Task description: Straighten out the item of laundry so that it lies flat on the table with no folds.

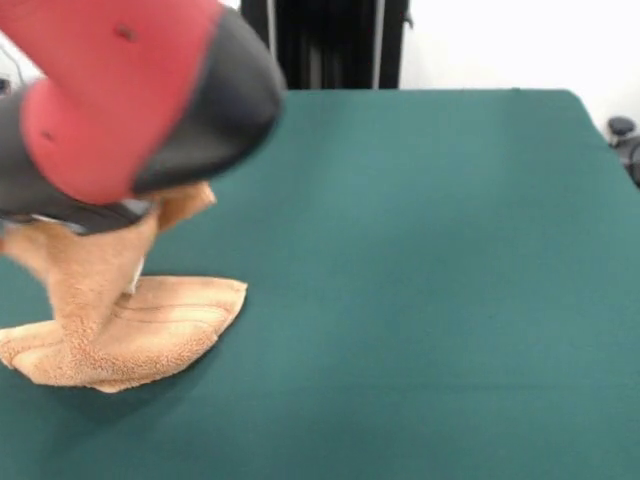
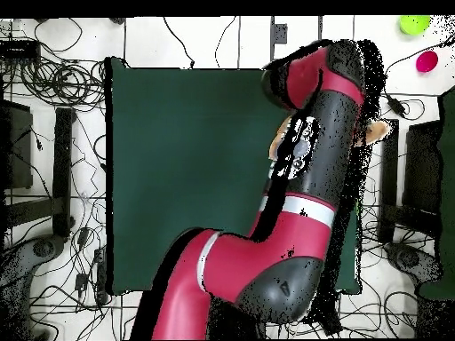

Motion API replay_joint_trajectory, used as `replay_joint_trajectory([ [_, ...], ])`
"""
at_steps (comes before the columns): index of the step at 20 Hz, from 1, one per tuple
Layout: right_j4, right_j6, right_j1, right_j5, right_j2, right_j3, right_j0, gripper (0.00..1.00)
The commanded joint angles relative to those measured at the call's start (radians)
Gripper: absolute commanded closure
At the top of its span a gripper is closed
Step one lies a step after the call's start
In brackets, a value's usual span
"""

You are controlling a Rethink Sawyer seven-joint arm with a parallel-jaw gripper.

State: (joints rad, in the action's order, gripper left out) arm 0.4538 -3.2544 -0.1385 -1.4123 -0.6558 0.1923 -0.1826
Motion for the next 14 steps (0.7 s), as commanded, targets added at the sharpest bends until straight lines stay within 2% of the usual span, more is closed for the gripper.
replay_joint_trajectory([
  [1, 0.011, 0.274, 0.098, 0.137, 0.015, 0.047, -0.018, 1.0],
  [3, 0.007, 0.294, 0.109, 0.165, 0.022, 0.061, -0.024, 1.0],
  [6, -0.003, 0.336, 0.157, 0.202, 0.036, 0.138, -0.01, 1.0],
  [8, -0.04, 0.423, 0.211, 0.215, 0.069, 0.198, -0.011, 1.0],
  [14, -0.129, 0.651, 0.322, 0.167, 0.148, 0.284, -0.031, 1.0],
])
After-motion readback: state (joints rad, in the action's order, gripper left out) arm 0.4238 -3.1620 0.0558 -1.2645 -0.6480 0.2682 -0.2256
